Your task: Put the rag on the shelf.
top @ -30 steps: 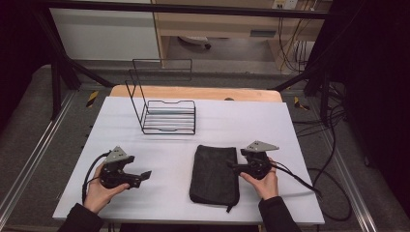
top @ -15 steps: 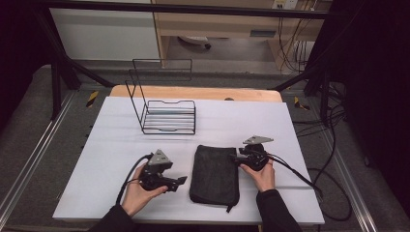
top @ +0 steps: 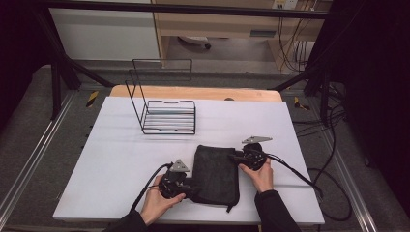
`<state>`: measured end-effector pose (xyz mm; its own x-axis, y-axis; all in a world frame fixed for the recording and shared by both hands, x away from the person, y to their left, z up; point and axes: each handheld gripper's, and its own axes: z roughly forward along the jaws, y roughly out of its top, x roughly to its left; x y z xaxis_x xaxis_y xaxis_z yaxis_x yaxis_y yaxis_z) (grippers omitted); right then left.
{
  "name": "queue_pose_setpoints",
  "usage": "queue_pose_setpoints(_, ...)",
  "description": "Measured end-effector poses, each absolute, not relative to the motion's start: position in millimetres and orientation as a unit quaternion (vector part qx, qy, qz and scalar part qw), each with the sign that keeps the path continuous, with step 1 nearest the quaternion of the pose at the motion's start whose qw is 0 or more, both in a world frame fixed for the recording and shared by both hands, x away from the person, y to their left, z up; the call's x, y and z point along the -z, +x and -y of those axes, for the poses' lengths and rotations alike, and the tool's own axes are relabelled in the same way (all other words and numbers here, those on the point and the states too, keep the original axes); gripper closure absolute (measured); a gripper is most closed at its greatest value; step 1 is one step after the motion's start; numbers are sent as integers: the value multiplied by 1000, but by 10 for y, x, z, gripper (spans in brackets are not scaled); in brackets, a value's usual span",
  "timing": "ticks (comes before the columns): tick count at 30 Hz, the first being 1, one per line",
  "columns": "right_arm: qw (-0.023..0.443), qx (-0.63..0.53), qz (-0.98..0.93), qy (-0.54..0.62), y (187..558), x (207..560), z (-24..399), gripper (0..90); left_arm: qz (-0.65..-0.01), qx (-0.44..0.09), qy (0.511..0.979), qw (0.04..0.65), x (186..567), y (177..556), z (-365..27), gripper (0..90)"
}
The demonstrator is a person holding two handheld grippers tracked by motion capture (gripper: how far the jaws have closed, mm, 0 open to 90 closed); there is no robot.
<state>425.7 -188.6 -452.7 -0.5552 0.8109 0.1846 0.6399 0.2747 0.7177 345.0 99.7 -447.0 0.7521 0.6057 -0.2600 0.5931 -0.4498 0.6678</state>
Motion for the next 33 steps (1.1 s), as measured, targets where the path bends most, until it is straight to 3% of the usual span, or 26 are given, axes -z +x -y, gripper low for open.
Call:
queue_pose_setpoints(6, 90, -397, -787, 464, 4265, 4532, 1902, 727, -371, 4, 846, 382, 4476, 3436, -992, 623)
queue_pose_setpoints(10, 85, -400, -785, 465, 4267, 4527, 1899, 792, -380, 8, 843, 380, 4472, 3421, -984, 743)
queue_pose_setpoints(14, 86, -401, -783, 468, 4266, 4520, 1896, 813, -379, -4, 844, 379, 4457, 3396, -965, 805)
queue_pose_setpoints(26, 86, -410, -783, 460, 4230, 4481, 1803, 820, -366, -19, 851, 376, 4332, 3313, -1105, 834)
queue_pose_setpoints(33, 74, -425, -793, 430, 4202, 4436, 1500, 819, -376, -32, 851, 366, 4299, 3196, -1403, 833)
